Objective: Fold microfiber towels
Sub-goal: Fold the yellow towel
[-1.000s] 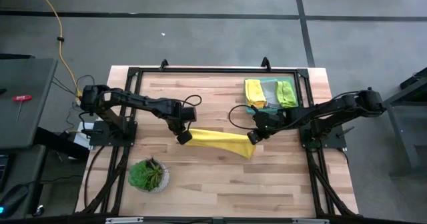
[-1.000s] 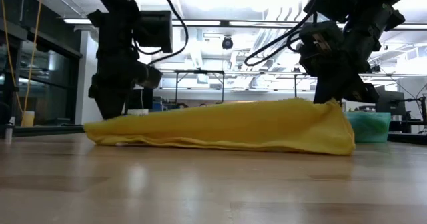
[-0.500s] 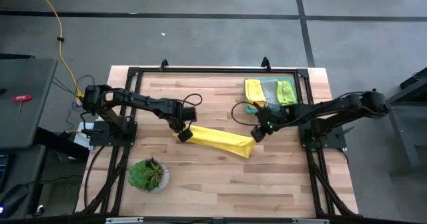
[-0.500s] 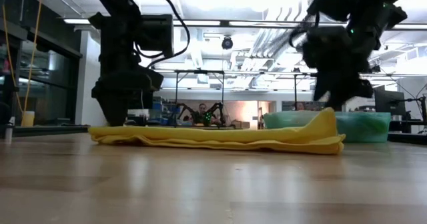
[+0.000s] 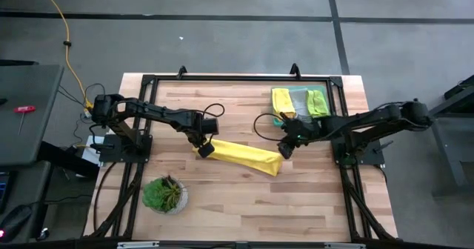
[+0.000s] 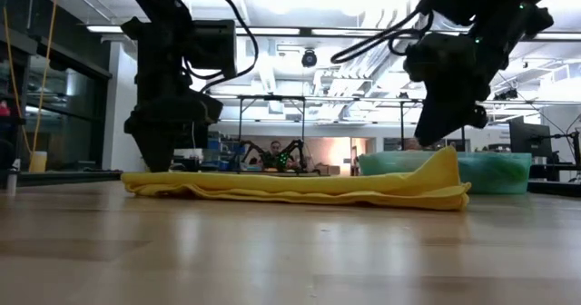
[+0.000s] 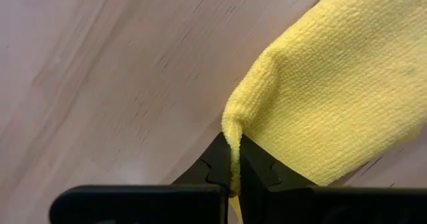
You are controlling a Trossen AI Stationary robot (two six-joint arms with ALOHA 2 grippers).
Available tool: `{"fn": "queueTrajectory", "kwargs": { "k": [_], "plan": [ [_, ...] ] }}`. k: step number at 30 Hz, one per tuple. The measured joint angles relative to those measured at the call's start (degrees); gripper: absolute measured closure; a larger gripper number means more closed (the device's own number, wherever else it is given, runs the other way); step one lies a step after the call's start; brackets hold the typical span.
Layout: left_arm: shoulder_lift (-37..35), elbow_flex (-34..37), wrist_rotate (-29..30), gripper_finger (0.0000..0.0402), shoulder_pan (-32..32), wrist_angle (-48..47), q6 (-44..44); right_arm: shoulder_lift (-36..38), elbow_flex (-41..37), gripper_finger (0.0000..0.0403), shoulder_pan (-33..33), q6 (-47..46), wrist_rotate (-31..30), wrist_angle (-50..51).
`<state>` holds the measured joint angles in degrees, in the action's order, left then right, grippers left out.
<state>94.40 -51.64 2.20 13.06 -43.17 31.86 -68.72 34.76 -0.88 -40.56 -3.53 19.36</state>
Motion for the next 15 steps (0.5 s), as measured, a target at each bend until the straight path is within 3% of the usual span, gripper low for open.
{"fn": "queueTrajectory", "kwargs": {
  "k": [2, 4, 15],
  "plan": [
    [-0.01, 0.00, -0.10, 0.0401, 0.00, -0.04, 0.11, -1.74, 0.00, 0.0358, -1.15, -0.37, 0.06, -2.48],
    [0.01, 0.00, -0.26, 0.0401, 0.00, -0.09, 0.47, -3.39, 0.00, 0.0390, -2.60, -0.72, 0.01, -4.06],
    [-0.01, -0.02, -0.44, 0.0400, 0.02, 0.14, 2.02, -9.25, 0.00, 0.0402, -12.06, -13.82, -2.64, -6.40]
  ]
}}
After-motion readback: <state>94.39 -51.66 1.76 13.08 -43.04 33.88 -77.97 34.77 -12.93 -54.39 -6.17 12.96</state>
